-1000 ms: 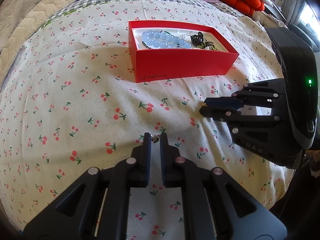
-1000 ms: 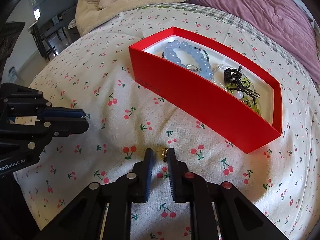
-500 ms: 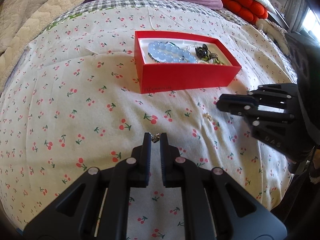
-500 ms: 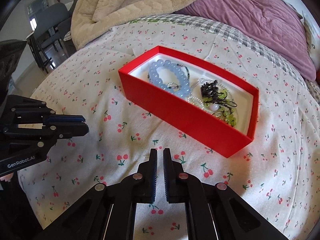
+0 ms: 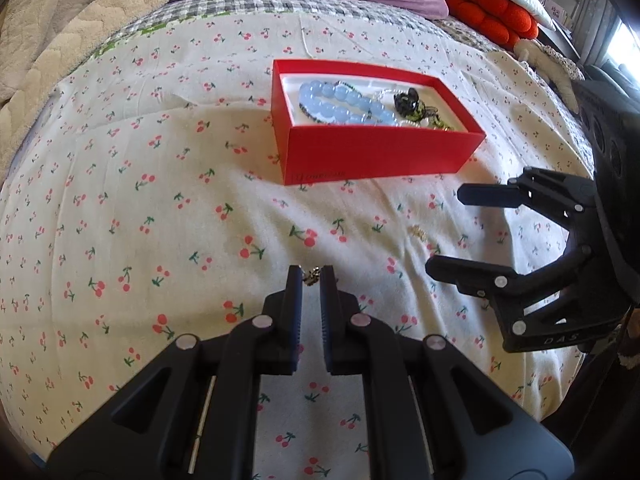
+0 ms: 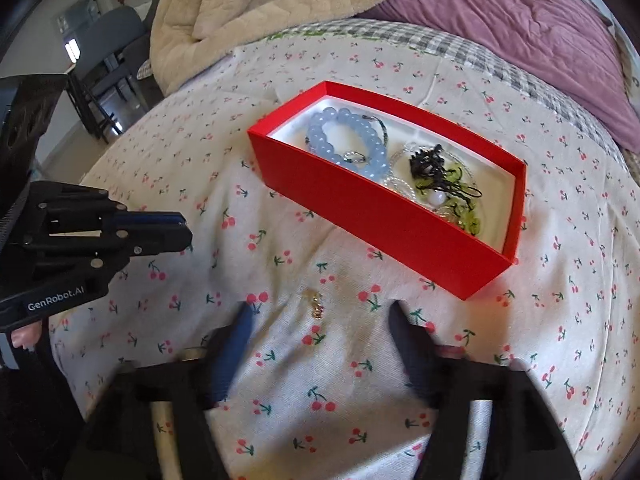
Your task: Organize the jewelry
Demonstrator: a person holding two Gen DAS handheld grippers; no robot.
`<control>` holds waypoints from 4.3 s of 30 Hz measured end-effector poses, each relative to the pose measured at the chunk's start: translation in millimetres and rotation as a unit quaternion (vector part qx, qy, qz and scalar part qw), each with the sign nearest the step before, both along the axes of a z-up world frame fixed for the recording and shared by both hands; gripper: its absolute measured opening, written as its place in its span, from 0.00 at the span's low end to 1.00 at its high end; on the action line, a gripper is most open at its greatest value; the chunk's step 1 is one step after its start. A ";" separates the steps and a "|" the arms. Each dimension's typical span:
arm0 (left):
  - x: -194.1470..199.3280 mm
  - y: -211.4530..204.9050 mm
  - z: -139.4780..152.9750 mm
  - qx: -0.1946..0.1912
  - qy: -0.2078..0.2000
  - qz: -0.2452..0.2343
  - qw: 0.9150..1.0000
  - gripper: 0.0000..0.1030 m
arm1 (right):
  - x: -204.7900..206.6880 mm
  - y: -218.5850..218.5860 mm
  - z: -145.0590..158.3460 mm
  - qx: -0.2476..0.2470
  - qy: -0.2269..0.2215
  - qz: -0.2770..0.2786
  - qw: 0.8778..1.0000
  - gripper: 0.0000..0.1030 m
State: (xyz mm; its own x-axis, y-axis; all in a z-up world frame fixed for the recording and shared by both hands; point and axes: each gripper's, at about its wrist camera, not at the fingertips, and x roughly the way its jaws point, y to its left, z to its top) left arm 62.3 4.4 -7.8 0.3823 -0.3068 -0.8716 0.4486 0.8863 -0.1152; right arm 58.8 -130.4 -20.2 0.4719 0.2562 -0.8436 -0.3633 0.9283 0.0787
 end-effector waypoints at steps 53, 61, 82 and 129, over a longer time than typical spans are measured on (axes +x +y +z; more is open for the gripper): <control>64.8 -65.8 37.3 -0.067 -0.045 -0.001 0.997 0.10 | 37.1 -69.3 55.0 0.080 -0.049 -0.129 0.987 0.12; 87.1 -71.9 27.1 -0.071 -0.044 0.014 0.996 0.10 | 56.0 -79.9 46.1 0.102 -0.038 -0.140 0.984 0.12; 57.6 -48.8 38.9 -0.016 -0.054 0.060 0.997 0.84 | 23.1 -93.4 60.2 0.100 -0.041 -0.160 0.981 0.74; -19.2 -20.2 11.8 0.076 -0.001 0.120 0.990 0.99 | -38.8 -52.5 25.8 -0.033 0.046 -0.232 0.971 1.00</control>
State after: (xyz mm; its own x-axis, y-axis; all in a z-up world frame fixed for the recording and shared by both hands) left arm 43.1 -15.9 4.0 0.4296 -0.0730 -0.9001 0.2241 0.9742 0.0279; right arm 19.9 -183.0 5.6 0.4448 -0.0216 -0.8954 0.1008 0.9946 0.0260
